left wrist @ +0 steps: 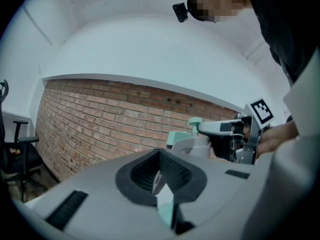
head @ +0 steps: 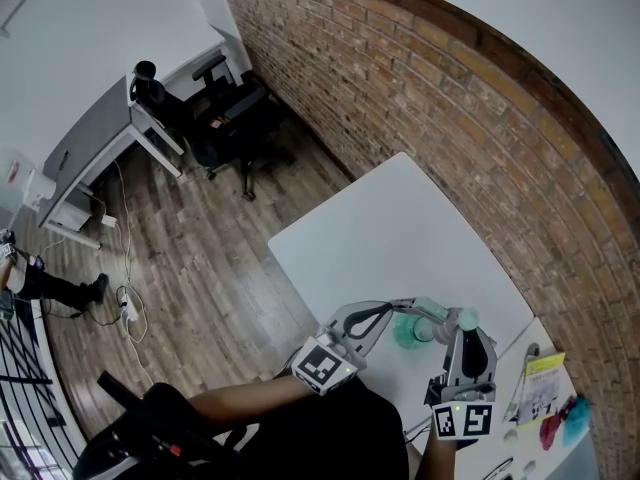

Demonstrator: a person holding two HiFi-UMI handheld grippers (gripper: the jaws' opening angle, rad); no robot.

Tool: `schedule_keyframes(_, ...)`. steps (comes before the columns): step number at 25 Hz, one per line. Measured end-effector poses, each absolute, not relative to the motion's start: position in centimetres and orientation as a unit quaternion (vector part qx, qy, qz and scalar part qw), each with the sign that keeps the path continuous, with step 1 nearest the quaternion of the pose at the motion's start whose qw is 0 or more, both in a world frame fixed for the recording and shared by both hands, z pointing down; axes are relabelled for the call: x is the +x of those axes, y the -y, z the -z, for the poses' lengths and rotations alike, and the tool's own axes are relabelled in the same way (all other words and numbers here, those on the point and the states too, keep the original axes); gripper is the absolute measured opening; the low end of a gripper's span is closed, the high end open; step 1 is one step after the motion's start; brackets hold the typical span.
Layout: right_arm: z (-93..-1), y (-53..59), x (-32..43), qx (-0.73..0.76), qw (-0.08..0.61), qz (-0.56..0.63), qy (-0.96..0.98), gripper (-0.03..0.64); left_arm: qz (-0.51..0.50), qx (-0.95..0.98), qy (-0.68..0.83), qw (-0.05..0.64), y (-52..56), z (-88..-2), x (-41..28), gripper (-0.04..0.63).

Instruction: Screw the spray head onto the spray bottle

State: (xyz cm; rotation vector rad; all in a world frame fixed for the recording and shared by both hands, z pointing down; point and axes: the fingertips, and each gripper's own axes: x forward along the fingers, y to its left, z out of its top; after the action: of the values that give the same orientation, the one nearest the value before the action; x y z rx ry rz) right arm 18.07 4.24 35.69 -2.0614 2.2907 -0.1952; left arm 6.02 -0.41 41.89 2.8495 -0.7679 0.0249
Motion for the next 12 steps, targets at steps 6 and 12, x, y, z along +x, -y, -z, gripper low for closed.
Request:
schedule_keyframes(6,-36.9,-4.1,18.2,-0.668,0.020,0.068,-0.741,0.060,-0.007,0.959,0.263,0.102,0.6,-41.4,6.3,0.002)
schedule_keyframes(12,-38.5,-4.4,17.9,-0.668,0.008,0.070,-0.741,0.060,-0.006,0.958,0.267,0.100,0.6,-41.3,6.1,0.002)
